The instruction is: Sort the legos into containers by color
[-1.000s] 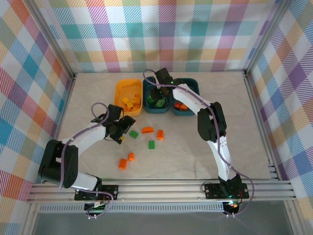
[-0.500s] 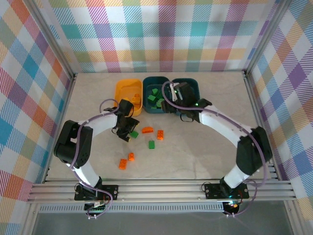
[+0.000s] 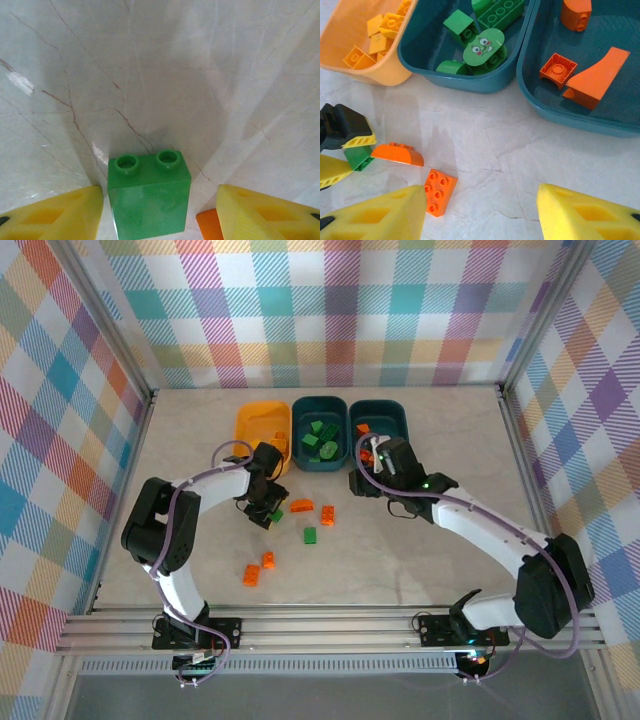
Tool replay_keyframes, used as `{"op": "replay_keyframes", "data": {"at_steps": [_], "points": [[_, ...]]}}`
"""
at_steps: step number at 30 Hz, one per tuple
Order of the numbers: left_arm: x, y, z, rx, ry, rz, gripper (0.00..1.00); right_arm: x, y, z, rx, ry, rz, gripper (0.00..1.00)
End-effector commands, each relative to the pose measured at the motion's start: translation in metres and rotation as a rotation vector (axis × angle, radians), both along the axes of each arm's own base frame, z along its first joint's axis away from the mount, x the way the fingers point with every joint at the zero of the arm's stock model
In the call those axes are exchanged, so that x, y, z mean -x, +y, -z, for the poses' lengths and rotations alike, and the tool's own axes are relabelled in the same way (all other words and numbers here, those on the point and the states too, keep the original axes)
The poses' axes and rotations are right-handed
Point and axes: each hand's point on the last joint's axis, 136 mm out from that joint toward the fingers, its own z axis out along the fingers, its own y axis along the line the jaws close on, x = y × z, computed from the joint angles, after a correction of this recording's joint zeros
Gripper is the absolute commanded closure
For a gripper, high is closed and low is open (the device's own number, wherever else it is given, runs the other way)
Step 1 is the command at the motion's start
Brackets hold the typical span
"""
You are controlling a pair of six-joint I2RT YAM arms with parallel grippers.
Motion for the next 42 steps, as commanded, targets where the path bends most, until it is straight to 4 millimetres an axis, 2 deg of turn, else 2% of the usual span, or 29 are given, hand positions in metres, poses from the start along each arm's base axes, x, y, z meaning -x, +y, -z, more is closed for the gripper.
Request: {"op": "replay_keyframes", "data": {"at_steps": [1,5,10,14,18,21,23,25,29,33,38,42], "points": [[0.007,0.005,0.014,-0.043,0.048,-0.009,0.42,0.002,-0.004,-0.016,-0.043,-0.047,0.021,0.40],[0.004,0.003,0.015,-0.040,0.039,0.008,0.54,0.009,-0.009,-0.010,-0.030,-0.030,0.019,0.41],[0.000,0.005,0.005,-0.049,-0.005,0.021,0.61,0.018,-0.014,-0.010,-0.037,-0.033,0.011,0.41],[-0.006,0.003,-0.019,-0.043,-0.076,0.045,0.62,0.023,-0.015,-0.008,-0.039,-0.026,0.004,0.40],[-0.021,-0.012,-0.061,-0.027,-0.192,0.109,0.61,0.024,-0.021,0.000,-0.021,-0.035,0.019,0.41],[-0.042,-0.028,-0.092,-0.037,-0.300,0.183,0.61,0.022,-0.023,0.001,-0.025,-0.053,0.034,0.42],[-0.065,-0.044,-0.108,-0.035,-0.375,0.261,0.61,0.021,-0.026,0.002,-0.022,-0.063,0.050,0.42],[-0.090,-0.061,-0.117,-0.069,-0.439,0.374,0.60,0.021,-0.030,0.004,-0.020,-0.071,0.067,0.42],[-0.137,-0.079,-0.104,-0.184,-0.422,0.529,0.60,0.024,-0.036,0.001,-0.020,-0.094,0.082,0.41],[-0.174,-0.103,-0.091,-0.196,-0.448,0.610,0.60,0.025,-0.041,0.000,-0.006,-0.108,0.095,0.41],[-0.200,-0.118,-0.091,-0.214,-0.466,0.671,0.57,0.025,-0.044,-0.002,0.002,-0.123,0.099,0.39],[-0.208,-0.123,-0.111,-0.216,-0.533,0.697,0.40,0.026,-0.043,0.000,-0.002,-0.116,0.095,0.32]]}}
